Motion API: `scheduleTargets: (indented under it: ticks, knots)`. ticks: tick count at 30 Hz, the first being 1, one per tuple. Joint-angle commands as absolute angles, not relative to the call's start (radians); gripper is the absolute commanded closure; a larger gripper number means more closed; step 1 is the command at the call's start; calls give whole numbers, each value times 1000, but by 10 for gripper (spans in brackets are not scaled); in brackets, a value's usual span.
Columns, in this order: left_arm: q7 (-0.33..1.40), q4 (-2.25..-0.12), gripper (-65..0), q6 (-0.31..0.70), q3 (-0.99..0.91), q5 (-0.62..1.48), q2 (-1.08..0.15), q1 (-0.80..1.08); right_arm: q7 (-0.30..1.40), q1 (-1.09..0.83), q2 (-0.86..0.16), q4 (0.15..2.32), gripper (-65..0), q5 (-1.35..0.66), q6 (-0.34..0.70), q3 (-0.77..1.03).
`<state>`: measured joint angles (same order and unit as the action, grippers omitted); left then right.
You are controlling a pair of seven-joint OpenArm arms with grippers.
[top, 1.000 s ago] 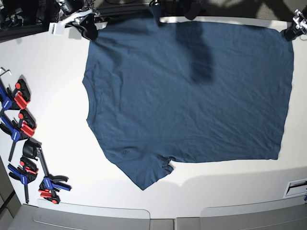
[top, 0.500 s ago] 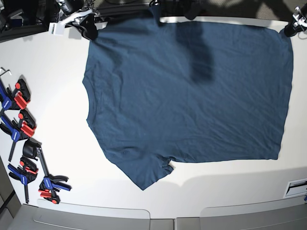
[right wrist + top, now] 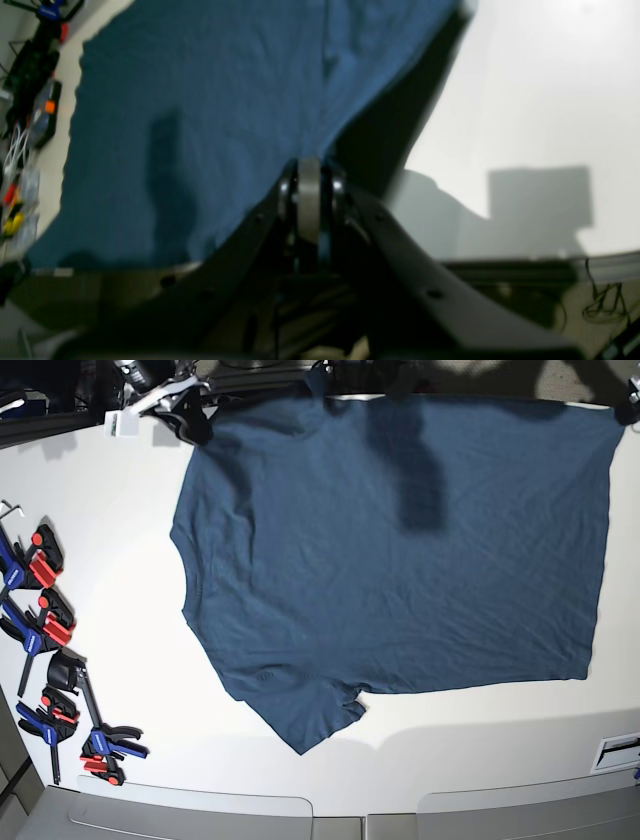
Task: Fold the T-shirt properly
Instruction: 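Lift the held edge with both grippers and fold it onto the shirt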
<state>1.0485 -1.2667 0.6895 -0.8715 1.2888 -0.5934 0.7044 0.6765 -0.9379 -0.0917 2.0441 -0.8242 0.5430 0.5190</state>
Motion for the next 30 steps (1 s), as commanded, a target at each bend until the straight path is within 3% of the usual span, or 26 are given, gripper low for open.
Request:
scheduleTargets:
  ticks: [1,13,26,30]
  knots:
    - [1048,-1285,0,698,-889,1311,-613,715,661,-960,-97,2063,0,-846,554,524]
    - [1035,-1323,0,698,-889,1314,-628,699,663,-1014,-97,2202,0,-810,554,525]
    - [1017,-1344,0,698,-889,1309,-648,527,627,-802,-97,2208,0,-650,539,524]
    - [1016,-1343,0,698,-889,1272,-649,466,620,-741,-97,2194,0,-593,490,524]
